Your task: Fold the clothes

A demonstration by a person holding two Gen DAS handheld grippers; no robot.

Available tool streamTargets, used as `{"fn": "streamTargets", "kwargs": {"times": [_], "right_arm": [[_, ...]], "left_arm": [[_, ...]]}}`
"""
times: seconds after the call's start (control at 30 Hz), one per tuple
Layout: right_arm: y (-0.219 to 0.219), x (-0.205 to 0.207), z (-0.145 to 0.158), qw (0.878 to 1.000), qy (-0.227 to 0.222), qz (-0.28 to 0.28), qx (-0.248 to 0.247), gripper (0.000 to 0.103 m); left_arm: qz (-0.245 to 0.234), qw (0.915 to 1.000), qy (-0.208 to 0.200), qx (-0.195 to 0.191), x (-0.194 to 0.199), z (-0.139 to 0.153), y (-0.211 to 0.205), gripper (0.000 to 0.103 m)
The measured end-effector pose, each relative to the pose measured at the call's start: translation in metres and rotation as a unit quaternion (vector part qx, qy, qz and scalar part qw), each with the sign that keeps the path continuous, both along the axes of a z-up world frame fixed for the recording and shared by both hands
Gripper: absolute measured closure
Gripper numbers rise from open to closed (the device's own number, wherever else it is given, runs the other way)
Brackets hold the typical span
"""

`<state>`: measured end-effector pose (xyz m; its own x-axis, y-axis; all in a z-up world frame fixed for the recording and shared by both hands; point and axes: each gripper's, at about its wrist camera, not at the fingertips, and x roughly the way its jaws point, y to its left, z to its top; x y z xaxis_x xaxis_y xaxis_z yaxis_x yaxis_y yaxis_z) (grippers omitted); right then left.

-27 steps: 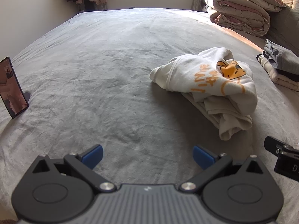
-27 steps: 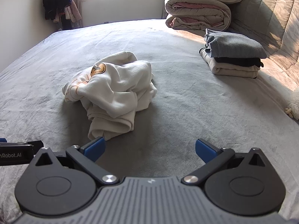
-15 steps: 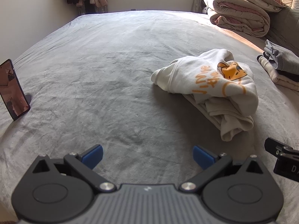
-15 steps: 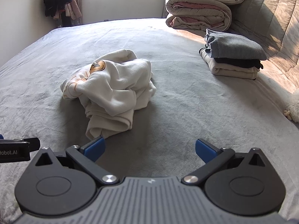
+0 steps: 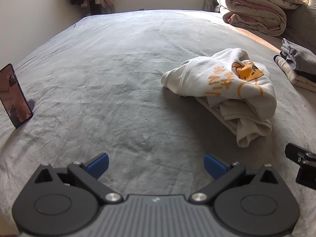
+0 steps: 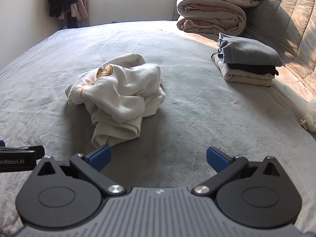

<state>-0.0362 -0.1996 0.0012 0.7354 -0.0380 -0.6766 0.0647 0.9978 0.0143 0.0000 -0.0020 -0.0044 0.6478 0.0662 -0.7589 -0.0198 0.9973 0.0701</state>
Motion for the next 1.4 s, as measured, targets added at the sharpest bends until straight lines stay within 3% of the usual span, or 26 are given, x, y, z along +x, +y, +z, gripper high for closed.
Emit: {"fn": "streamTargets", "kwargs": {"times": [0.83,1.1,1.4], "right_arm": [[0.002,0.003,-0.005,1.0,0.013,0.012,0.014,0.0],[0.015,0.013,0.007,0.999,0.011,0.032,-0.019,0.0],[0.016,0.042,0.031,0.998,0.006,0.059,-0.019,0.0]], "left_arm": [[0.0,0.9999,-0.006,0.016,0.003,0.006,0.003,0.0],[-0.006,0.9997,0.011,0.021,0.026,0.019,0.002,0.0],[0.012,0.9997,0.016,0.014,0.066,0.026,0.01,0.0]]}}
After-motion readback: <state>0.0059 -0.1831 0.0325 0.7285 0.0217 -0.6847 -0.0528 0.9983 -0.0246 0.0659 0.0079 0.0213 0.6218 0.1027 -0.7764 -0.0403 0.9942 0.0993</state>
